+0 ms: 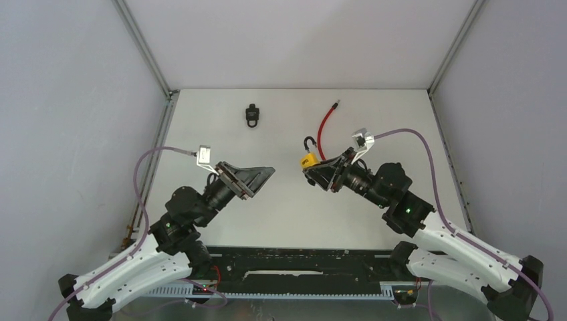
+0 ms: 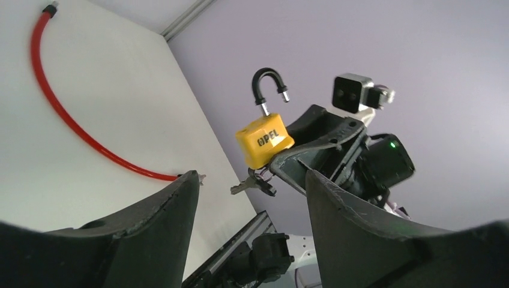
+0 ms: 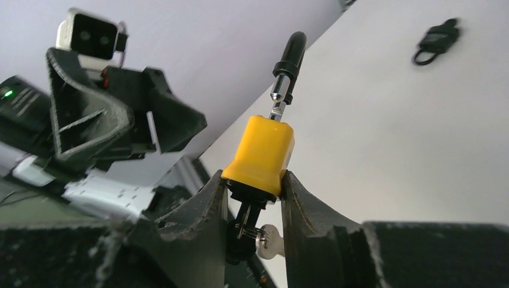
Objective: Lock with the key
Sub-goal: Pick up the lock from the center of the board.
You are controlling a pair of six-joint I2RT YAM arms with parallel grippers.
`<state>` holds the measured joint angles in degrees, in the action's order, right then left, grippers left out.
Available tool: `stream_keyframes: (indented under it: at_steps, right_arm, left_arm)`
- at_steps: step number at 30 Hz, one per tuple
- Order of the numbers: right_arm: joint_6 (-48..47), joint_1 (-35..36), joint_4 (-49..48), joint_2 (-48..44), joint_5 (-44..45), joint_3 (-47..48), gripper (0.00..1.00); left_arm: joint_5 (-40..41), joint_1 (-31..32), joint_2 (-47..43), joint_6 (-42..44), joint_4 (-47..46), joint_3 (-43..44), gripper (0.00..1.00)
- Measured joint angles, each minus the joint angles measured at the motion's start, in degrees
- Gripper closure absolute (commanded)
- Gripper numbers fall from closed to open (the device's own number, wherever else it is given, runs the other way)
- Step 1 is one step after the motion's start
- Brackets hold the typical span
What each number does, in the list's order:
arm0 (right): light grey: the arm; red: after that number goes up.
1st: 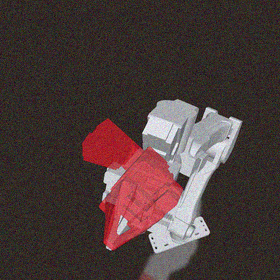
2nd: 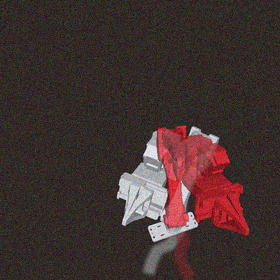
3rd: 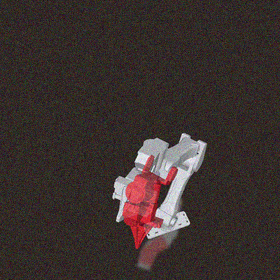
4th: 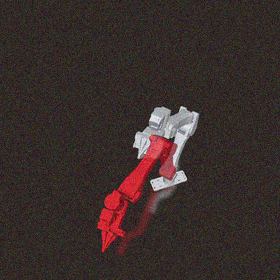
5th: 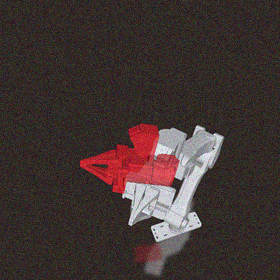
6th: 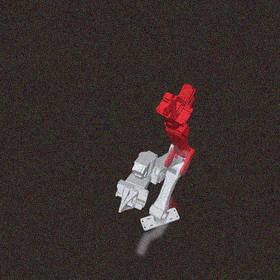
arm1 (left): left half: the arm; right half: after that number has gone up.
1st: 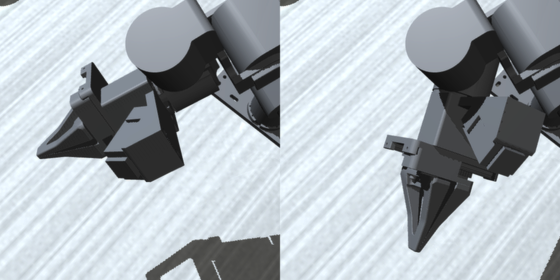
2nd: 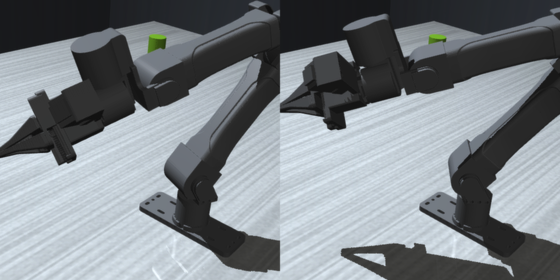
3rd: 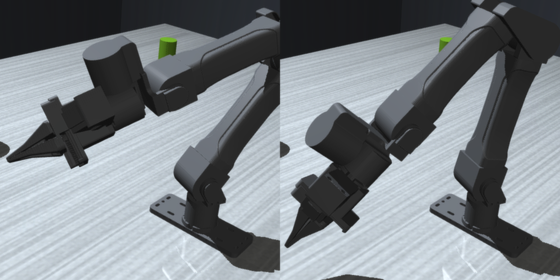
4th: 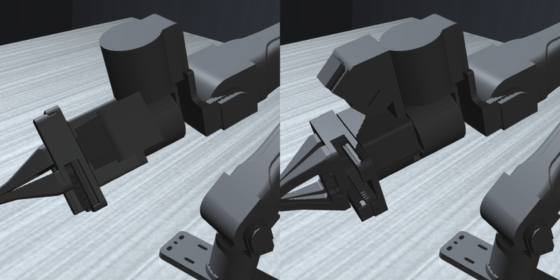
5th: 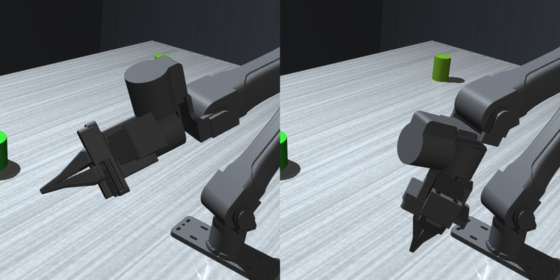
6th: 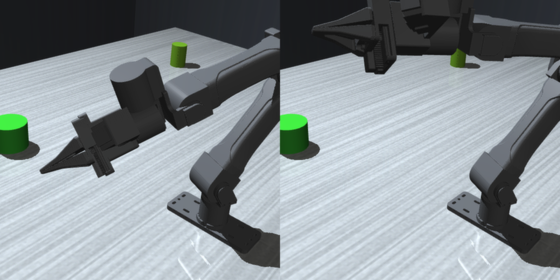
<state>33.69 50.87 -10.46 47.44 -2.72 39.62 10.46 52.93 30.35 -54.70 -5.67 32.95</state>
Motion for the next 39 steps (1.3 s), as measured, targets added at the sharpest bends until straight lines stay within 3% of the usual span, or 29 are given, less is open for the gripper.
stream_keyframes:
  at_steps: [4, 12, 32, 36, 39]
  right_arm:
    - [2.34, -4.0, 0.9, -1.09, -11.8, 0.0, 1.0]
    - [3.8, -2.99, 0.5, -0.52, -27.06, 0.2, 1.0]
    - [0.94, -0.44, 0.94, 2.64, -34.67, 3.08, 1.0]
    - [0.0, -0.35, 0.94, 2.64, -35.01, 3.08, 1.0]
    - [-1.6, -0.24, 1.73, 2.6, -34.77, 3.23, 1.0]
  left_arm:
    - [-3.96, 0.0, 0.0, 3.37, -1.16, 1.14, 0.33]
    - [-17.64, 0.02, 7.37, 7.23, -6.47, 4.81, 0.36]
    - [-19.39, 0.04, 6.34, 9.88, -5.51, 4.87, 0.7]
    - [-18.99, 0.04, 6.34, 9.94, -5.25, 4.87, 0.81]
    - [-18.53, 0.04, 6.34, 10.05, -4.55, 4.87, 0.94]
